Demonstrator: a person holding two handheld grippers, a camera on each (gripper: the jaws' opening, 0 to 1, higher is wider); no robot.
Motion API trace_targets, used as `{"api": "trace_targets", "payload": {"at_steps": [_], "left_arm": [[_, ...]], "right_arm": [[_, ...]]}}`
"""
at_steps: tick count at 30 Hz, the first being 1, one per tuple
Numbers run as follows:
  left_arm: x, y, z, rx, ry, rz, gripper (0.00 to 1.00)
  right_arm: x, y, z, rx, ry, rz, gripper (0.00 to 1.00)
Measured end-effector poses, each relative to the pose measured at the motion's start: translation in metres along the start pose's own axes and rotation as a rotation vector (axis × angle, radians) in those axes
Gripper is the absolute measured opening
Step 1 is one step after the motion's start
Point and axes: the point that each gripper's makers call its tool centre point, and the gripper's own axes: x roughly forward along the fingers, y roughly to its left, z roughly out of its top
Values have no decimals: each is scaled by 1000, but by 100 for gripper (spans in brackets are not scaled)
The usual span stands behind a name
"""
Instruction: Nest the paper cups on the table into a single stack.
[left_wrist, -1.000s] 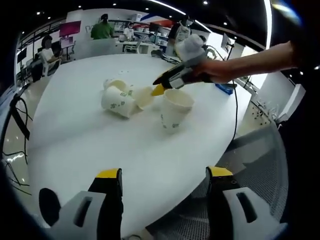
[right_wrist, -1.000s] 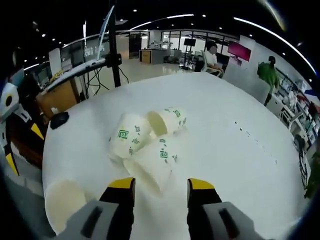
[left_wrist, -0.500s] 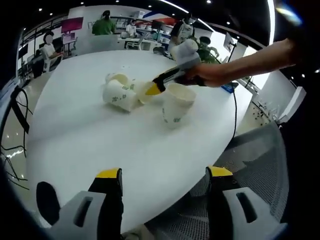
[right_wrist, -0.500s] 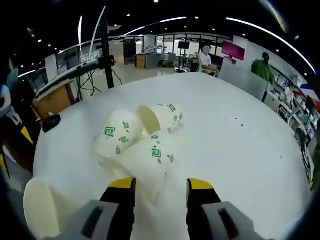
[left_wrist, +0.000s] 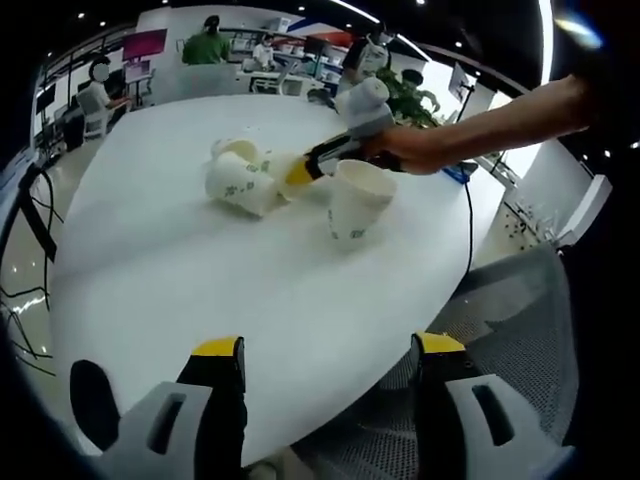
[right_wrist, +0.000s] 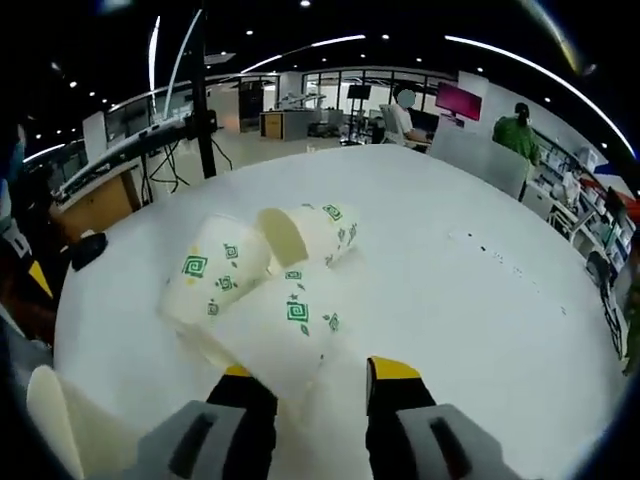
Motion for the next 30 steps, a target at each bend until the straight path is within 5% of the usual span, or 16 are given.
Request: {"api": "trace_targets", "payload": {"at_steps": [5,11,30], "left_arm": [[1,2,-3,-4,9,0,66],[2,2,-3,-6,13,-4,66],[8,-7,11,33,2,-31,66]], "right_arm": [[3,-7,7,24,-35,-23,23],[4,-11,11,9,-48,-13,0],[-45,-13,17,-94,-9,1,0]]}}
